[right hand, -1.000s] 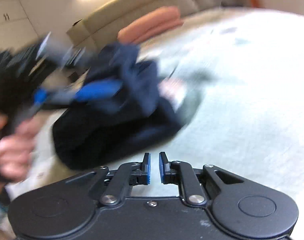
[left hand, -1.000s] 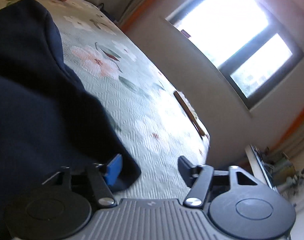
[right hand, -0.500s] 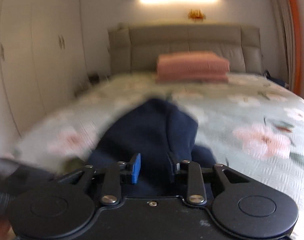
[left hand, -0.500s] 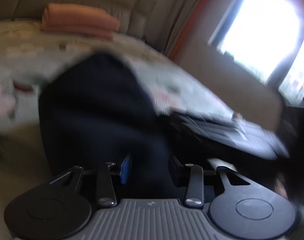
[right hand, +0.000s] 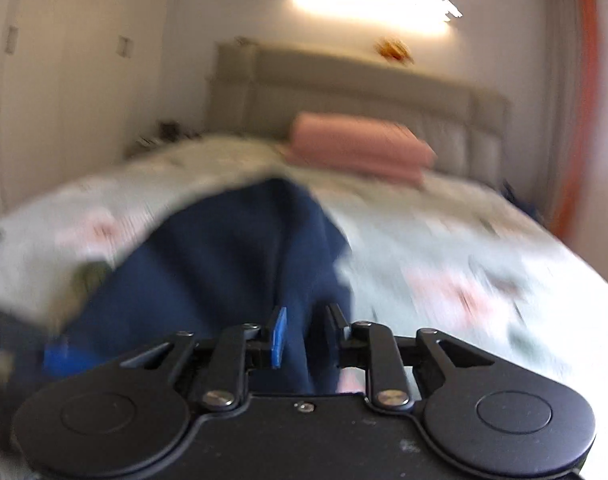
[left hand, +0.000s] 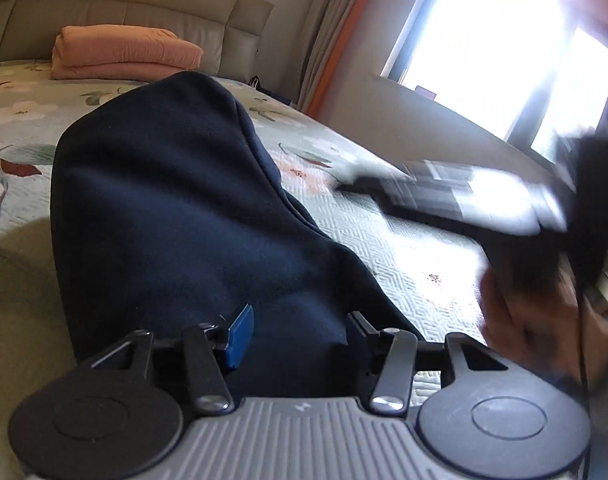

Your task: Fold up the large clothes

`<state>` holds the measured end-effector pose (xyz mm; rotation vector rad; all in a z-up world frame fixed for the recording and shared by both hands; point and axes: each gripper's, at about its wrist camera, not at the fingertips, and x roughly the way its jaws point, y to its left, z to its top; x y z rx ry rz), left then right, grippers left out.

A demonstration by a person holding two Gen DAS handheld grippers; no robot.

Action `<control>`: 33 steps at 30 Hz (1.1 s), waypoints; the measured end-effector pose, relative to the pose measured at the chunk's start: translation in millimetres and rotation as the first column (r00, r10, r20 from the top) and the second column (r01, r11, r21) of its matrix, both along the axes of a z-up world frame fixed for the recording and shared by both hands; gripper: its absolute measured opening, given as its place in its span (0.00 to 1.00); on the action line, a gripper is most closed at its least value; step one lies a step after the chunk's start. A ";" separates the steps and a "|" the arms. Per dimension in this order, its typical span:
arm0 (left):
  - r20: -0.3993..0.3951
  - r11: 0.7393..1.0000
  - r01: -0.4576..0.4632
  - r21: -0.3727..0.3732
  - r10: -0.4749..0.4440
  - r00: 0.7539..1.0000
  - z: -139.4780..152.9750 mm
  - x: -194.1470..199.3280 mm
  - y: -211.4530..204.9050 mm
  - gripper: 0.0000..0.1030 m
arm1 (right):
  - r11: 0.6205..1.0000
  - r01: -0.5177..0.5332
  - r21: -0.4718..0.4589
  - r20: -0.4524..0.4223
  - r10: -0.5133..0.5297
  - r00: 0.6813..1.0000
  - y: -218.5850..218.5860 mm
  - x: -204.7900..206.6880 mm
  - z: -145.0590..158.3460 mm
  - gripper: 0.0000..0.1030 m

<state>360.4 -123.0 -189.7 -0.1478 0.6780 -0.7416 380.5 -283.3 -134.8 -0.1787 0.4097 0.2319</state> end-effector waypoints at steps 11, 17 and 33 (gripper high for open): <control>0.004 0.999 0.030 -0.041 -0.030 1.000 3.8 -1.0 36.5 0.40 | 0.985 -0.074 0.155 -0.330 0.122 0.936 40.0 186.6 -36.2 0.25; -0.045 0.991 0.041 -0.131 -0.048 0.998 -5.2 4.9 62.9 0.22 | 0.982 0.077 0.170 -0.340 -0.014 0.940 -12.0 177.1 -59.1 0.12; -0.038 0.991 0.119 -0.065 -0.121 0.992 -2.8 55.7 58.1 0.27 | 0.995 -0.049 0.091 -0.307 0.074 0.949 29.9 60.7 -22.1 0.42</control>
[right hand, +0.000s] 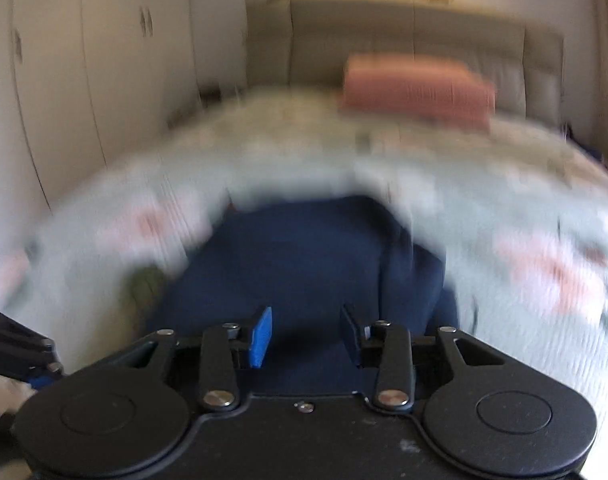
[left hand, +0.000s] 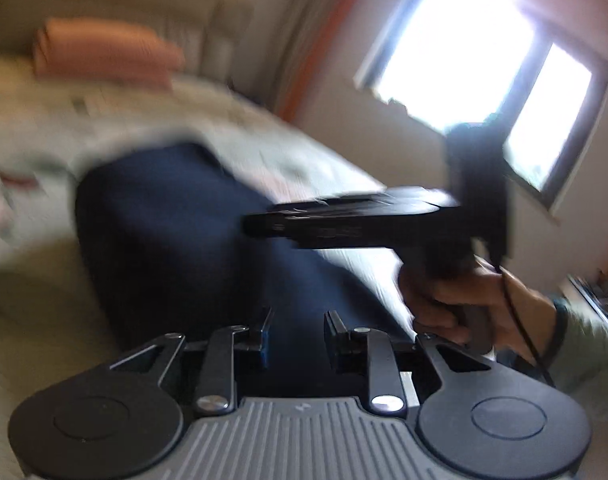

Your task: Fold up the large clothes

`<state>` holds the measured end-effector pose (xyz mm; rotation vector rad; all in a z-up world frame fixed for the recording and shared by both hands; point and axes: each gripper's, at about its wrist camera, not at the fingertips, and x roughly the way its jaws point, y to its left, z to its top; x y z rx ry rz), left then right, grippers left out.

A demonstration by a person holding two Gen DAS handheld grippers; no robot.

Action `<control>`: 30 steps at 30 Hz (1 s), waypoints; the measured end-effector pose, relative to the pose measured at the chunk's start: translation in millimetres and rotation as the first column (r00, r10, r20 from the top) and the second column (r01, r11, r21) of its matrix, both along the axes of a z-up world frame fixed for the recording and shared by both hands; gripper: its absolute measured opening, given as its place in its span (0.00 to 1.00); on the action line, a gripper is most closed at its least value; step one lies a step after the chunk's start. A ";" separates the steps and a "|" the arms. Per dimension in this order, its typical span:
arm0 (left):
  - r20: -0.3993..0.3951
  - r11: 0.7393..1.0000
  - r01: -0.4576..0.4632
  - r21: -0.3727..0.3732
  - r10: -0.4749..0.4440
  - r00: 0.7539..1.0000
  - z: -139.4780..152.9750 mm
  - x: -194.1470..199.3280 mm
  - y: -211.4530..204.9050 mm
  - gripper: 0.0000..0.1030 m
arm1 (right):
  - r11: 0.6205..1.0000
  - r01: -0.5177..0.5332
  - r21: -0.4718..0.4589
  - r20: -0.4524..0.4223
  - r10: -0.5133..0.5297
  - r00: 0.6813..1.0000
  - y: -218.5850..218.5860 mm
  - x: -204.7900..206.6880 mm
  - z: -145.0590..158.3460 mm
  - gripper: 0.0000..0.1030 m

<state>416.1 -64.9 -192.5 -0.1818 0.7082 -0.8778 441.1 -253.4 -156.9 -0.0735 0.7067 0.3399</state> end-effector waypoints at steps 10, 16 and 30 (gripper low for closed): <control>-0.050 0.996 -0.019 -0.088 0.014 0.999 -12.1 -22.1 36.6 0.25 | 0.990 0.127 -0.060 -0.017 -0.128 0.992 -54.5 -65.9 -21.5 0.47; -0.037 0.999 -0.038 -0.019 0.037 0.999 -6.1 -13.4 17.2 0.25 | 0.992 0.044 0.122 0.019 -0.046 0.999 -29.0 -110.3 8.6 0.45; -0.158 0.997 -0.005 0.077 0.017 0.987 -30.3 -42.2 17.2 0.21 | 0.987 0.145 0.071 -0.143 -0.134 0.981 -70.0 -133.1 -18.9 0.55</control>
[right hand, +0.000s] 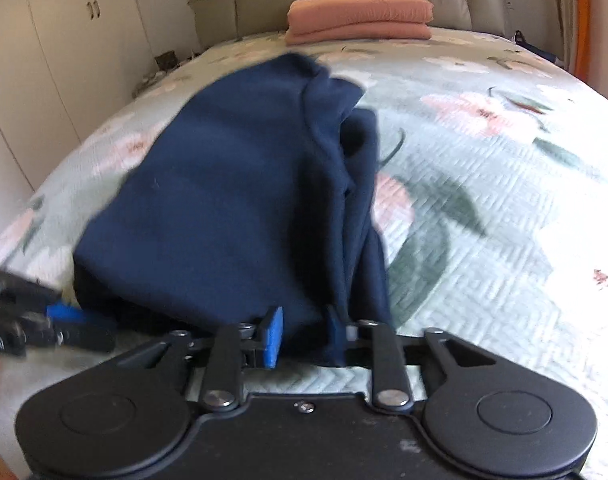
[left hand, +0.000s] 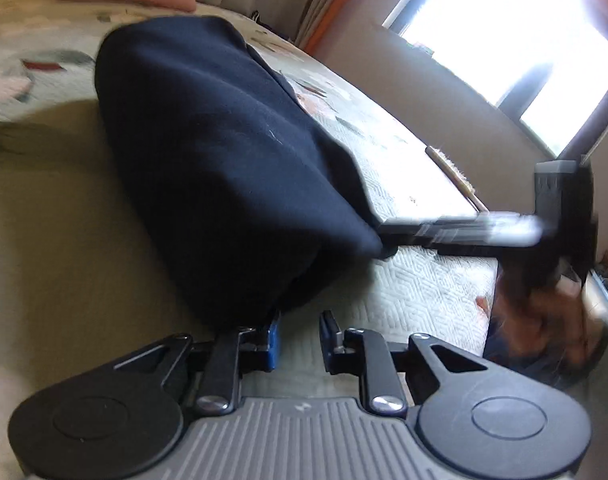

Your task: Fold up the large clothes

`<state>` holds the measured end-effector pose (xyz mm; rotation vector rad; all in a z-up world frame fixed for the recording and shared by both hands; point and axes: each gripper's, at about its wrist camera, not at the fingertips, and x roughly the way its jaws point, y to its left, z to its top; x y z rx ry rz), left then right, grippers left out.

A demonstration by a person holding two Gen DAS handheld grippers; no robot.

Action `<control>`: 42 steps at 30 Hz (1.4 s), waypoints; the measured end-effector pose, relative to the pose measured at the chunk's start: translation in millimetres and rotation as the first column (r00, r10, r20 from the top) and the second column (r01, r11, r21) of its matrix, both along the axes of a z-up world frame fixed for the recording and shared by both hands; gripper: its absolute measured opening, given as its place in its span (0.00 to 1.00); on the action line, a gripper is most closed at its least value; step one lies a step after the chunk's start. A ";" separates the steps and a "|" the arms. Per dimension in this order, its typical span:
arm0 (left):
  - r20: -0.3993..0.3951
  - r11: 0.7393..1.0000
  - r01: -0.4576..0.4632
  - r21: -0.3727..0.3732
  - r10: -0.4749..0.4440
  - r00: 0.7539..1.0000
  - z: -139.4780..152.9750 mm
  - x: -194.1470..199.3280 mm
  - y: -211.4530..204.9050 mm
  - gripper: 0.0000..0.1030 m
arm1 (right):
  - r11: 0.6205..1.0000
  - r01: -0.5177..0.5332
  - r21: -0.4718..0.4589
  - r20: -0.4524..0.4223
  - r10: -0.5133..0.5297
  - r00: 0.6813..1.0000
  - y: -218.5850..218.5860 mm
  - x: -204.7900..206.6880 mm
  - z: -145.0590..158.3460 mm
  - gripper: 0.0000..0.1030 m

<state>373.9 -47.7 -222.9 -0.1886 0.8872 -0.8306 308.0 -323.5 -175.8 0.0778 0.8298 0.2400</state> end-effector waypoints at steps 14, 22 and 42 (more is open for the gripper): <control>-0.023 0.970 -0.233 -0.065 0.232 0.973 56.3 62.2 37.8 0.76 | 0.967 0.147 0.210 -0.084 -0.132 0.988 -51.1 79.0 16.0 0.95; -0.097 0.974 -0.228 -0.005 0.227 0.969 54.9 87.2 17.2 0.77 | 0.957 0.130 0.258 -0.085 -0.112 0.990 -43.5 98.1 -1.9 0.95; -0.328 0.936 -0.311 -0.165 0.246 0.912 -21.5 121.1 19.1 0.95 | 0.915 0.056 0.400 -0.088 -0.023 0.996 -50.8 112.3 -42.9 0.79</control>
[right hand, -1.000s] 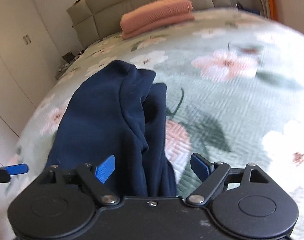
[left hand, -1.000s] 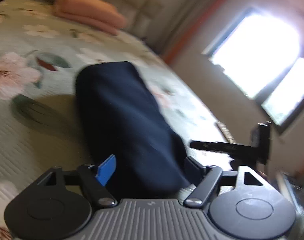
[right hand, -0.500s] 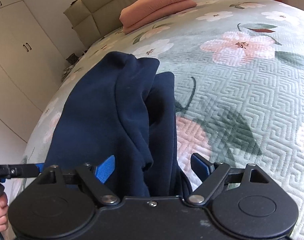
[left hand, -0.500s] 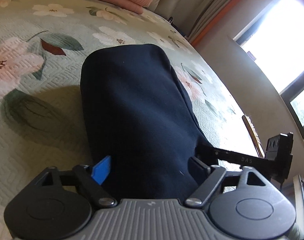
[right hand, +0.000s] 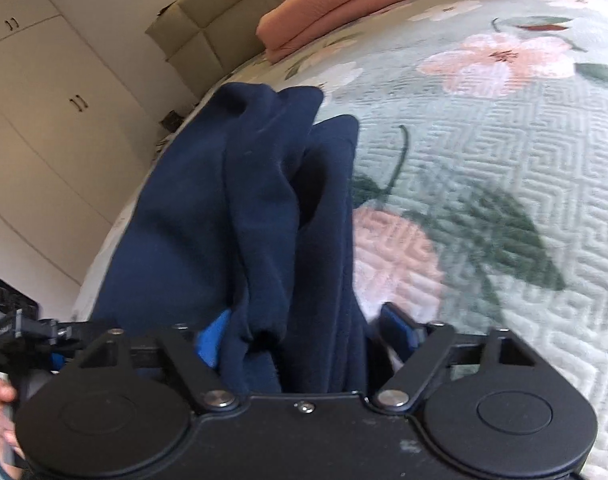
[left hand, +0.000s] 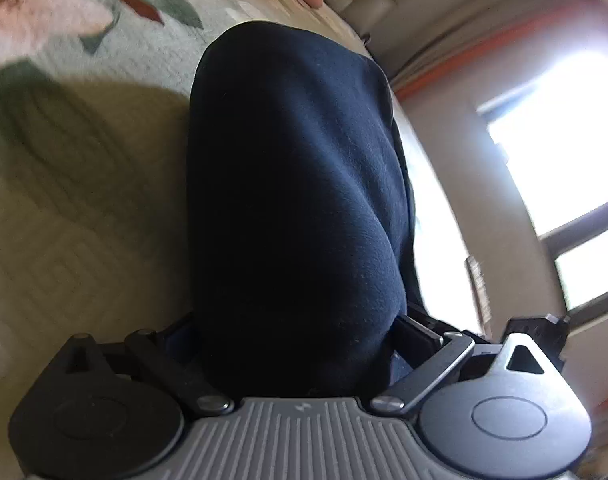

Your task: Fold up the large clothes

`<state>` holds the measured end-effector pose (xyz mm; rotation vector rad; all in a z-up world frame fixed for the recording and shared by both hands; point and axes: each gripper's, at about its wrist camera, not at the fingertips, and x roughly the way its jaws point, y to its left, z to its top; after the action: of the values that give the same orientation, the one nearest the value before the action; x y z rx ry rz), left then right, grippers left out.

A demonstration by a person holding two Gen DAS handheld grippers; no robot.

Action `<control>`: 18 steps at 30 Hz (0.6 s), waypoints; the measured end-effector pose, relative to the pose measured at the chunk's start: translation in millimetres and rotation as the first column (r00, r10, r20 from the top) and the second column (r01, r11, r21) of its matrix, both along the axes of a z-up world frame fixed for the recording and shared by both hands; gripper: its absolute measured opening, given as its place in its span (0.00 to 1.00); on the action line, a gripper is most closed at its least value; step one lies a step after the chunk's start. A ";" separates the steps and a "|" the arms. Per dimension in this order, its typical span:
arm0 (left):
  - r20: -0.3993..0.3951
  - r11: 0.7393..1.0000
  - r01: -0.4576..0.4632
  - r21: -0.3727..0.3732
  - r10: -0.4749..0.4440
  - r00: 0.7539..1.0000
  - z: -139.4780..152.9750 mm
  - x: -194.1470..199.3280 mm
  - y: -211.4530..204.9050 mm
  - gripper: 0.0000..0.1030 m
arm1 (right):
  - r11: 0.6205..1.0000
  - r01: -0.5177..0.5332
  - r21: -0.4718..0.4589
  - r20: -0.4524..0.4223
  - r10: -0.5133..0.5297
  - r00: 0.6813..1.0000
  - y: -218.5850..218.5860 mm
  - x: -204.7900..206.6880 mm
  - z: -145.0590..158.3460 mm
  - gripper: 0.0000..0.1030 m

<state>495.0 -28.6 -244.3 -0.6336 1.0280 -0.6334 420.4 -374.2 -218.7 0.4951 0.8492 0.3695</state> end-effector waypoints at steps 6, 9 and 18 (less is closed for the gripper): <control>0.141 1.000 -0.004 -0.007 0.005 0.990 14.0 -15.0 -0.5 0.63 | 0.999 -0.045 -0.003 0.051 0.045 0.998 9.8 -5.2 9.4 0.46; 0.219 0.999 0.018 -0.041 -0.009 0.976 33.0 -24.7 2.8 0.54 | 0.998 -0.062 -0.024 0.101 0.064 0.993 21.0 -10.7 24.3 0.42; 0.468 0.992 0.029 -0.120 0.031 0.883 120.2 -96.6 73.7 0.53 | 0.987 -0.158 -0.032 0.280 0.161 0.946 84.7 -59.5 116.2 0.42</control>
<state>398.4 45.1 -124.1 -0.5500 0.5361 -0.8074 360.8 -289.5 -102.5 0.3542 0.6141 0.5712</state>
